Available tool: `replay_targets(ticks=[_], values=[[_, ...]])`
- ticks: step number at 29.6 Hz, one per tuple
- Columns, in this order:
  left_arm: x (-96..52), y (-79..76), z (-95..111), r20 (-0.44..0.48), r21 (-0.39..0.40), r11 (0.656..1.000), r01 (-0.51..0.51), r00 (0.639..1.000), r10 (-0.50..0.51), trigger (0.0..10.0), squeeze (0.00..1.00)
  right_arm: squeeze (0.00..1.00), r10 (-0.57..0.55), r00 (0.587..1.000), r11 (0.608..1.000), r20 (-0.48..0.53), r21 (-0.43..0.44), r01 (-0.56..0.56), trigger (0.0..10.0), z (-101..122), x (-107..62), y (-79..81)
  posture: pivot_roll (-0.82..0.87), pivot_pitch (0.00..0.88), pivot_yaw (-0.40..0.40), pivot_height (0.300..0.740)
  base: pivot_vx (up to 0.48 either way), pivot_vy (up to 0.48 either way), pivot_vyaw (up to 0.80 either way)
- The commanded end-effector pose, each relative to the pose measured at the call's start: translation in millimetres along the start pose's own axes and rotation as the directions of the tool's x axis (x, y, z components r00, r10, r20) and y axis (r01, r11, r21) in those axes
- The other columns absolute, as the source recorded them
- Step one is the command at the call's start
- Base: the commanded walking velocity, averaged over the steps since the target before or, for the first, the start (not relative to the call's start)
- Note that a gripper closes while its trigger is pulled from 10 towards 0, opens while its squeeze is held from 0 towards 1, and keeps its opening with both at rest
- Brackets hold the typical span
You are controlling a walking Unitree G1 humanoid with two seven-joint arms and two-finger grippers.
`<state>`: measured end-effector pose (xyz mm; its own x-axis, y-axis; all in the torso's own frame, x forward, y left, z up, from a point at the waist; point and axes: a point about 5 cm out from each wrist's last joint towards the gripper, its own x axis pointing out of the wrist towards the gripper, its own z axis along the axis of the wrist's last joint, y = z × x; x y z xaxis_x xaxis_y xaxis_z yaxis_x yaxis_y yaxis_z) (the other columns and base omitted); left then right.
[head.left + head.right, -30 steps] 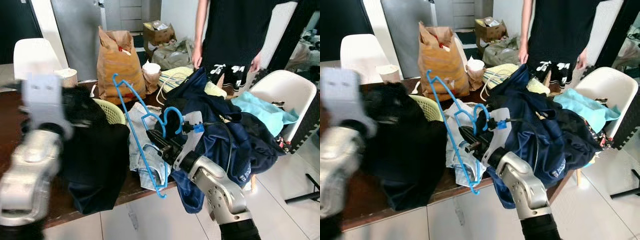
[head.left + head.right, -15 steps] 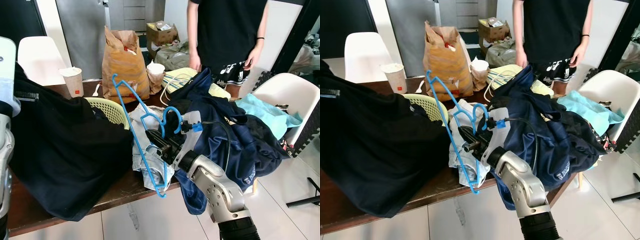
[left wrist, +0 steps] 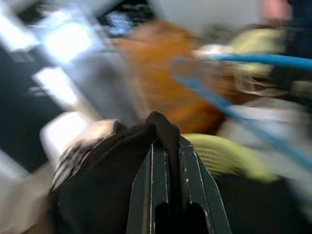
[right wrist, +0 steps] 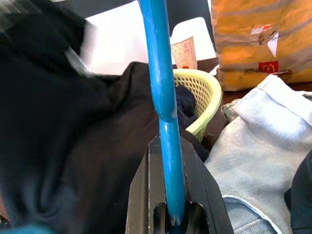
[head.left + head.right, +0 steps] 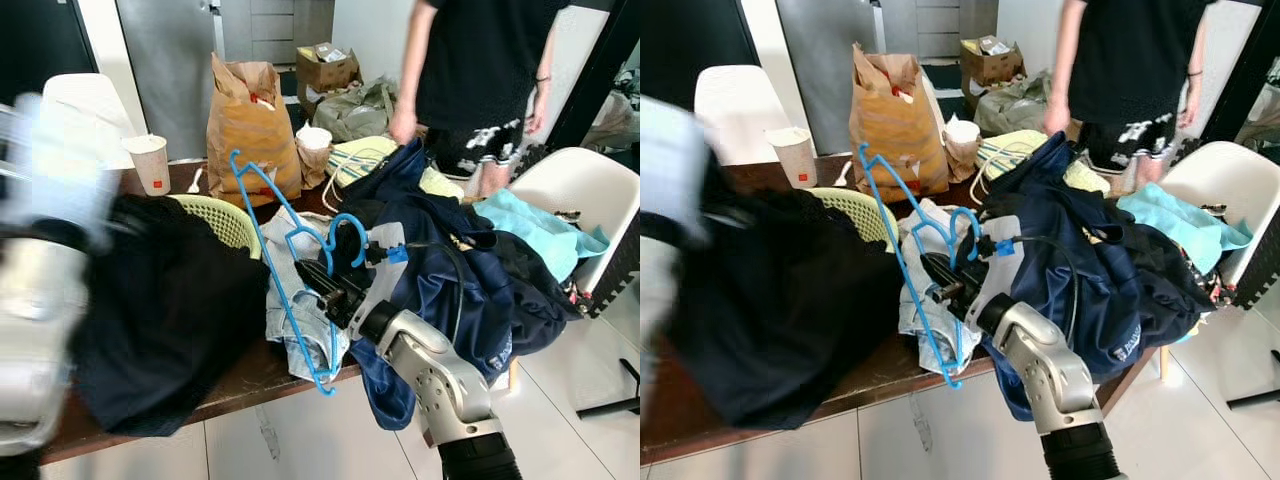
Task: Hang hanger
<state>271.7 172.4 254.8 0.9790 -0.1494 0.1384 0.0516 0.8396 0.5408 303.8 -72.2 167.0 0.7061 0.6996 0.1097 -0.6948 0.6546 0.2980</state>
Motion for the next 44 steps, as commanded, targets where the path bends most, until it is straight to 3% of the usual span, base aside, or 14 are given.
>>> replay_targets(ticks=[1, 6, 11, 18, 19, 22, 23, 24, 25, 26, 38, 40, 43, 44], values=[[-1.1, -20.3, -2, 0.013, 0.016, 0.991, 0.135, 0.991, -0.136, 0.0, 0.0, 0.0, -0.003, 1.0, 1.0, -0.001, 0.006, 0.003, 10.0, 0, 1.2, -0.7, 0.03, 0.0, -0.03, 0.74, 0.0, 0.0, 0.0], [-8.0, -55.1, -2, 0.028, 0.031, 0.935, 0.353, 0.935, -0.354, 0.0, 0.0, 0.0, -0.005, 1.0, 1.0, -0.004, 0.009, 0.005, 10.0, 0, 0.7, -1.1, 0.03, 0.0, -0.03, 0.74, 0.0, 0.0, 0.0], [-11.8, -64.3, 0, 0.038, 0.017, 0.91, 0.414, 0.909, -0.414, 0.0, 0.0, 0.0, -0.005, 1.0, 1.0, -0.005, 0.01, 0.005, 10.0, 0, 0.6, -1.3, 0.03, 0.0, -0.028, 0.74, 0.0, 0.0, 0.0], [-29.8, -93.2, 3, 0.062, -0.034, 0.779, 0.626, 0.779, -0.624, 0.0, 0.0, 0.0, -0.002, 1.0, 1.0, -0.01, 0.017, 0.003, 10.0, -1, 1.1, -1.3, 0.03, 0.0, -0.03, 0.74, 0.0, 0.0, 0.0], [-32.9, -97.2, 1, 0.047, -0.031, 0.753, 0.657, 0.754, -0.656, 1.3, 0.0, 0.0, -0.002, 1.0, 1.0, -0.011, 0.018, 0.002, 10.0, -1, 1.2, -1.3, 0.03, 0.0, -0.03, 0.74, 0.0, 0.0, 0.0], [-36.7, -101.8, -4, 0.022, -0.029, 0.721, 0.692, 0.722, -0.692, 1.8, 0.0, 0.0, -0.002, 1.0, 1.0, -0.012, 0.018, 0.002, 10.0, -1, 1.3, -1.4, 0.03, 0.0, -0.028, 0.74, 0.0, 0.0, 0.0], [-39.0, -103.7, -6, 0.009, -0.049, 0.704, 0.708, 0.706, -0.709, 4.0, 0.27, 0.0, -0.002, 1.0, 1.0, -0.013, 0.017, 0.002, 10.0, -2, 1.1, -1.4, 0.03, 0.0, -0.027, 0.74, 0.0, 0.0, 0.0], [-40.7, -104.8, -8, 0.005, -0.067, 0.692, 0.718, 0.694, -0.72, 4.7, 0.49, 0.0, -0.002, 1.0, 1.0, -0.013, 0.017, 0.003, 10.0, -2, 1.0, -1.5, 0.03, 0.0, -0.027, 0.74, 0.0, 0.0, 0.0], [-40.7, -104.8, -8, 0.005, -0.067, 0.692, 0.718, 0.694, -0.72, 4.7, 0.49, 0.0, -0.002, 1.0, 1.0, -0.013, 0.017, 0.003, 10.0, -2, 1.0, -1.5, 0.03, 0.0, -0.027, 0.74, 0.0, 0.0, 0.0], [-41.7, -103.7, -9, -0.003, -0.08, 0.689, 0.721, 0.691, -0.723, 10.0, 1.0, 0.0, -0.003, 1.0, 1.0, -0.013, 0.016, 0.003, 10.0, -2, 0.8, -1.6, 0.03, 0.0, -0.027, 0.74, 0.0, 0.0, 0.0], [-42.2, -71.7, -9, -0.021, -0.077, 0.732, 0.677, 0.733, -0.68, 10.0, 1.0, 0.0, -0.003, 1.0, 1.0, -0.014, 0.017, 0.003, 10.0, -1, 0.9, -1.7, 0.03, 0.0, -0.031, 0.74, 0.0, 0.0, 0.0], [-43.9, -16.7, 5, 0.029, -0.07, 0.823, 0.564, 0.826, -0.563, 10.0, 1.0, 0.0, 0.0, 1.0, 1.0, -0.018, 0.019, 0.0, 10.0, -1, 0.7, -1.6, 0.03, 0.0, -0.036, 0.74, 0.0, 0.0, 0.0], [-43.9, -16.7, 5, 0.029, -0.07, 0.823, 0.564, 0.826, -0.563, 10.0, 1.0, 0.0, 0.0, 1.0, 1.0, -0.018, 0.019, 0.0, 10.0, -1, 0.7, -1.6, 0.03, 0.0, -0.036, 0.74, 0.0, 0.0, 0.0], [-50.6, 11.0, 7, 0.02, -0.049, 0.863, 0.502, 0.865, -0.502, 10.0, 1.0, 0.0, 0.002, 1.0, 1.0, -0.019, 0.021, -0.001, 10.0, -1, 0.5, -1.6, 0.03, 0.0, -0.036, 0.74, 0.0, 0.0, 0.0]])
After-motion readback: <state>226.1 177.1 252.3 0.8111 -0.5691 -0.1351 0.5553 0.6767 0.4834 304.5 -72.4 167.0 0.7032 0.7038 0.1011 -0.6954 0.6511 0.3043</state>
